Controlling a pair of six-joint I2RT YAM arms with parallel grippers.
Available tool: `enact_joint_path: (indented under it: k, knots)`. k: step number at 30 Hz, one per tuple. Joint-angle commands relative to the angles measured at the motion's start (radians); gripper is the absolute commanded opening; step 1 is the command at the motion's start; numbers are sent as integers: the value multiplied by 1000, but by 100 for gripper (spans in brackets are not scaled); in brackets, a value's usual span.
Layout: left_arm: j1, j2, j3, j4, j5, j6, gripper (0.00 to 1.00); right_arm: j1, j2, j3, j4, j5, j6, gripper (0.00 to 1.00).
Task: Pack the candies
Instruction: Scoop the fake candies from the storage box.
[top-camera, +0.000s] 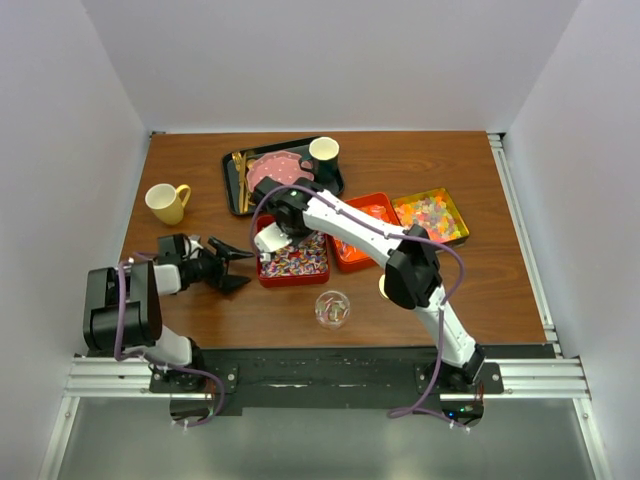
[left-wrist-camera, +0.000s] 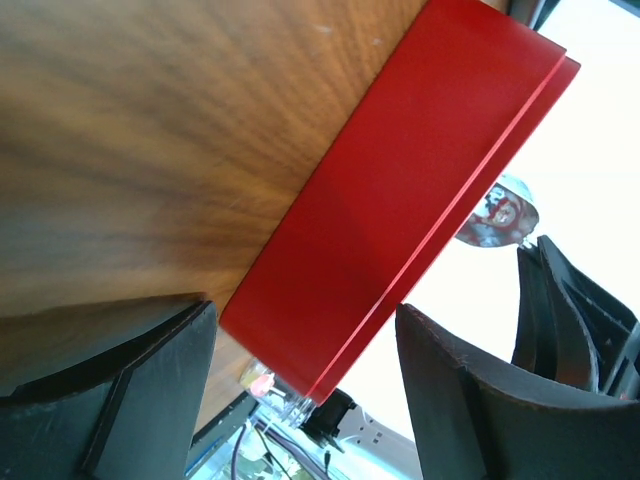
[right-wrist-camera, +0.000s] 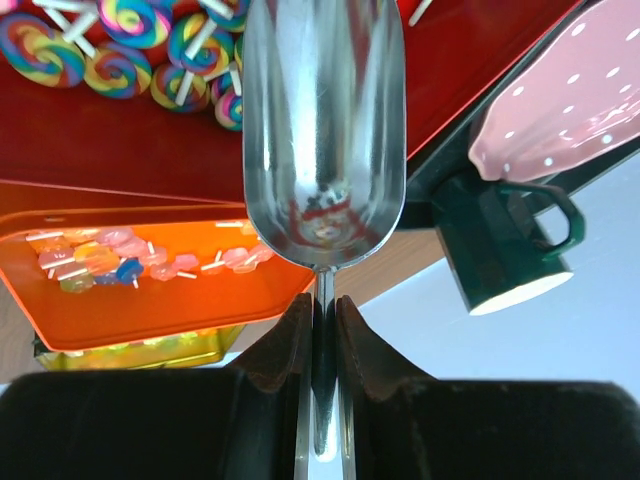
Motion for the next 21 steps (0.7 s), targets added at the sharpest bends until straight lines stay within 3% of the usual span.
enact_joint_path:
  k: [1, 16, 21]
  knots:
    - [-35, 82, -20, 10, -4, -90, 77, 49, 2, 0, -17, -13, -9, 0]
    - [-92, 194, -11, 164, 28, -166, 73, 94, 4, -129, 10, -197, 66, 0]
    - [-104, 231, 20, 189, 39, -182, 73, 89, 65, -78, 9, -304, 109, 0]
